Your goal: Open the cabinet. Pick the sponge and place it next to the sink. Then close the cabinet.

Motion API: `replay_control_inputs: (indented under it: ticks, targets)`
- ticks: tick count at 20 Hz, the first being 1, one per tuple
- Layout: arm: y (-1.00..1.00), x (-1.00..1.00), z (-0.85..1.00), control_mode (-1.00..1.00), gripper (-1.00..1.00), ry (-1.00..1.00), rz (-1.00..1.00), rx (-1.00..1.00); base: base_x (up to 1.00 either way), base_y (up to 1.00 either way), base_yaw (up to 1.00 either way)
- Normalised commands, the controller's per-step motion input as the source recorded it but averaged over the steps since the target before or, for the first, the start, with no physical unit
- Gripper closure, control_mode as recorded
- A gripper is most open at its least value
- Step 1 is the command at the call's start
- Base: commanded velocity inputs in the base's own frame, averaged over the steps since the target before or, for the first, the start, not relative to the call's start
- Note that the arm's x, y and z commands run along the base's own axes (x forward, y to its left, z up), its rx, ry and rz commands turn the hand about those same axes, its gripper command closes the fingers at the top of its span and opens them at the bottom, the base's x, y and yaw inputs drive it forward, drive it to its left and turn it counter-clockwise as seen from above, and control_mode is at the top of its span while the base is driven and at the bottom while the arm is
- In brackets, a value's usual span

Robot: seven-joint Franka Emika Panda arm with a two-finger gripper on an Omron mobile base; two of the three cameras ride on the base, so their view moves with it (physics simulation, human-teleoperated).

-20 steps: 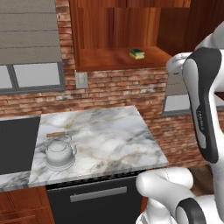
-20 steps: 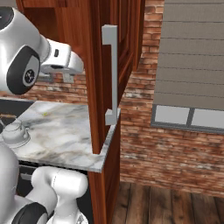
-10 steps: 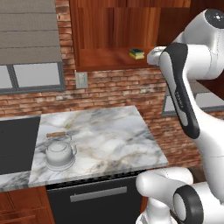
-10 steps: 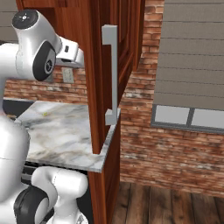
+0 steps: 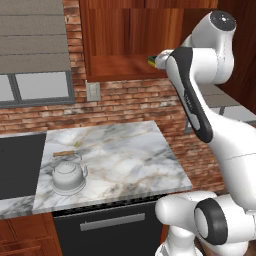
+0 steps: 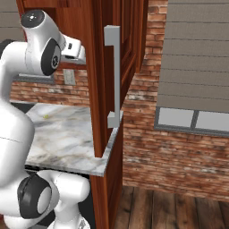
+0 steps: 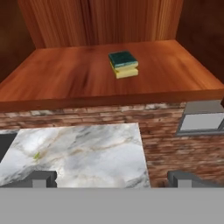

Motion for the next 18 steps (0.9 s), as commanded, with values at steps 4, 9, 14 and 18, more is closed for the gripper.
replay_control_inputs:
  ticks: [4,9,14,18]
  targets:
    - [0.00,0.35,-0.06,-1.00,-1.00,0.00,0.04,0.00,0.00,0.00,0.00]
    - [0.00,0.39,-0.15,-1.00,-1.00,0.00,0.08,0.00,0.00,0.00,0.00]
    - [0.00,0.46,-0.11,-1.00,-1.00,-0.04,0.08,0.00,0.00,0.00,0.00]
    - [-0.05,0.30,0.00,-1.00,-1.00,-0.06,0.05,0.00,0.00,0.00,0.00]
